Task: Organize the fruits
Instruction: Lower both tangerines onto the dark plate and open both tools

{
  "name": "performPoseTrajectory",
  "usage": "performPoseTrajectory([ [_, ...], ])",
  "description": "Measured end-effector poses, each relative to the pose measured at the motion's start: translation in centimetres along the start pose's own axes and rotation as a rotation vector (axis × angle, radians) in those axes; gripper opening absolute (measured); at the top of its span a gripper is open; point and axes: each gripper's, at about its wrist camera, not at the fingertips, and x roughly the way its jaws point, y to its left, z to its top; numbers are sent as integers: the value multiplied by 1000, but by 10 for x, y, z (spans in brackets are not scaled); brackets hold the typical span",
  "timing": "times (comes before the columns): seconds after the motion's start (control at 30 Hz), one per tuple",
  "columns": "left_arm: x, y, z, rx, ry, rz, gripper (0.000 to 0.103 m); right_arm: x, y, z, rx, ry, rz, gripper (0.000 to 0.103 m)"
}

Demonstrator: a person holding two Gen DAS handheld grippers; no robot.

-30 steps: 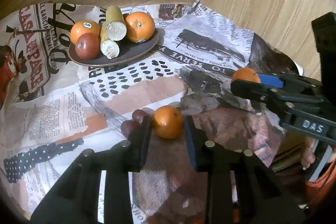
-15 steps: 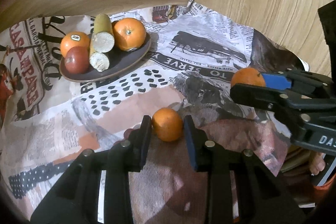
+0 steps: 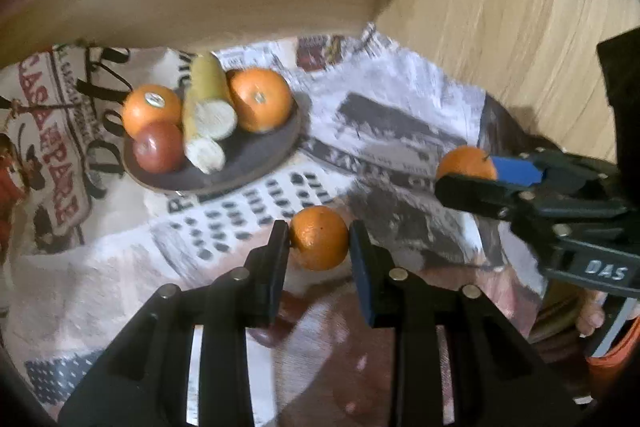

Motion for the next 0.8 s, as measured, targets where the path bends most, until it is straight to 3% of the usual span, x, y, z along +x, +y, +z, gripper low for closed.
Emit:
performPoseTrajectory([
  [0.23, -14, 46, 17, -59, -42, 44, 31, 18, 10, 24, -29, 4, 14, 36],
  [0.5, 0, 97, 33, -127, -19, 48, 31, 53, 28, 53, -80, 53, 31, 36],
  [0.8, 29, 105, 40, -111, 23, 40, 31, 101, 41, 74, -144, 138, 34, 36],
])
